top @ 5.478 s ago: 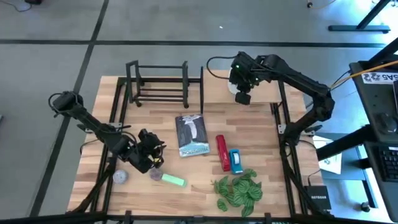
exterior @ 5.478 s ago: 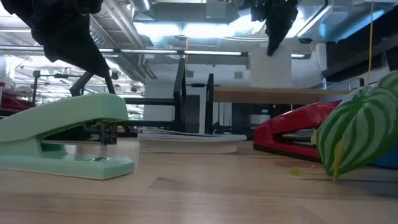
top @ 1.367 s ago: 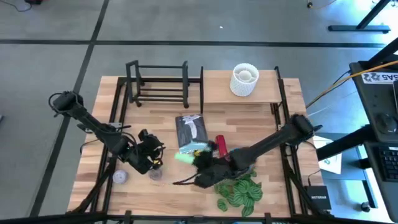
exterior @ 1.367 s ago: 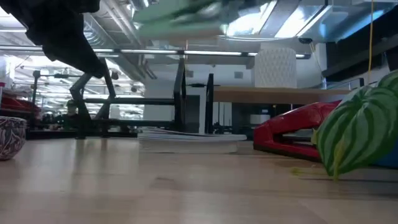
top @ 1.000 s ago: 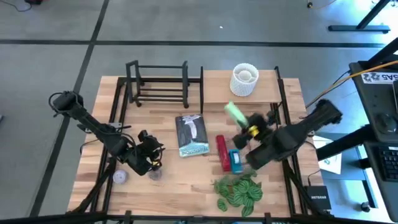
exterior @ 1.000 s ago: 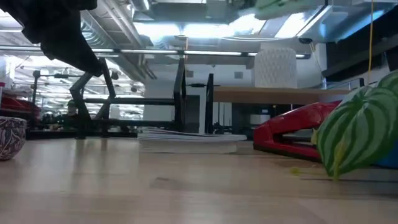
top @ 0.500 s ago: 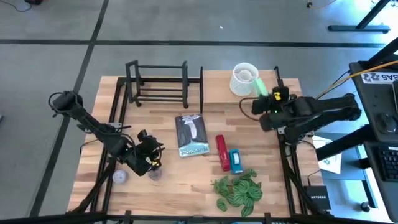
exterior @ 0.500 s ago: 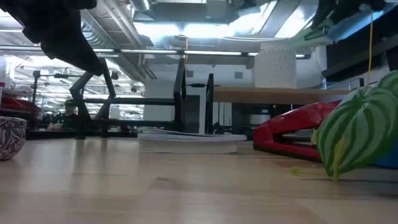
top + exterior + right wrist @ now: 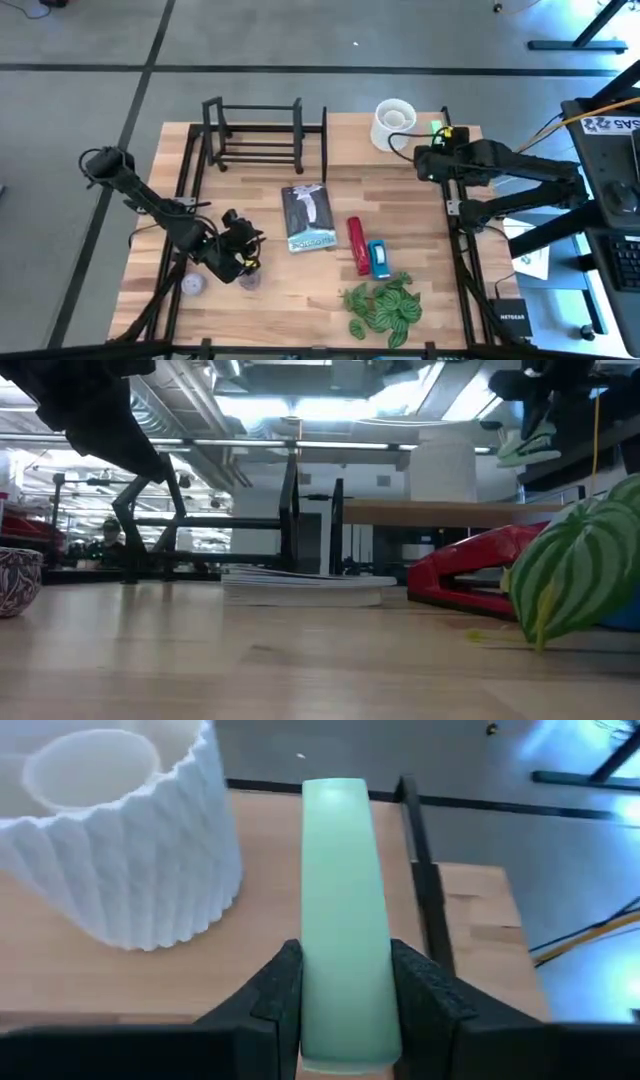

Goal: Stock shelves
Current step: Put the green stapler on the shelf, then put the red stapler on the shelf

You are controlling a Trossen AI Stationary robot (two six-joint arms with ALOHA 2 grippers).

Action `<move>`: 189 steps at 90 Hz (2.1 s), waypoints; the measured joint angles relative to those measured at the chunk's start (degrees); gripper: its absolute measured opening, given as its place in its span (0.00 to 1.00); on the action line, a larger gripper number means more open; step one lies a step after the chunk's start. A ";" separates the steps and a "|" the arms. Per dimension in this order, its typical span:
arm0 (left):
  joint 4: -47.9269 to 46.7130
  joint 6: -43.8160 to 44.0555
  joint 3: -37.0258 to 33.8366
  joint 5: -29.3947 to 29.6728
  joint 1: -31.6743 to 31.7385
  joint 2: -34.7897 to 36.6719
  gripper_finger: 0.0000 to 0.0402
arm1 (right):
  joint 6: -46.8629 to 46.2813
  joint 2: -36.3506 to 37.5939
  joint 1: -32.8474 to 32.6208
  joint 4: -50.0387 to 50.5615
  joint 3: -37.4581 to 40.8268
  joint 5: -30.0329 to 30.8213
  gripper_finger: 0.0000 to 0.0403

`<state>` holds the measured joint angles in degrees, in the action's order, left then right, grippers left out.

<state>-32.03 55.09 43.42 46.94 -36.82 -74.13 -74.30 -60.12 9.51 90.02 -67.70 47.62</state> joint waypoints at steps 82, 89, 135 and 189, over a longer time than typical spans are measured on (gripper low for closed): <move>0.19 0.40 0.00 -0.02 0.00 -0.02 0.17 | 33.74 1.19 32.26 -29.21 12.00 -21.26 0.24; 0.19 0.42 0.00 0.00 0.00 -0.02 0.17 | 34.33 1.20 33.35 -29.27 12.00 -21.82 0.24; 0.22 0.70 0.00 -0.01 0.00 -0.02 0.17 | 35.82 3.96 33.64 -28.42 12.09 -22.51 0.70; 0.24 1.49 0.00 -0.02 -0.02 -0.02 0.17 | 32.48 16.69 9.36 -32.38 8.15 -20.29 0.64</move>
<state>-31.79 56.58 43.42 46.92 -36.84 -74.15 -41.82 -43.42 18.88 57.63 -59.55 27.33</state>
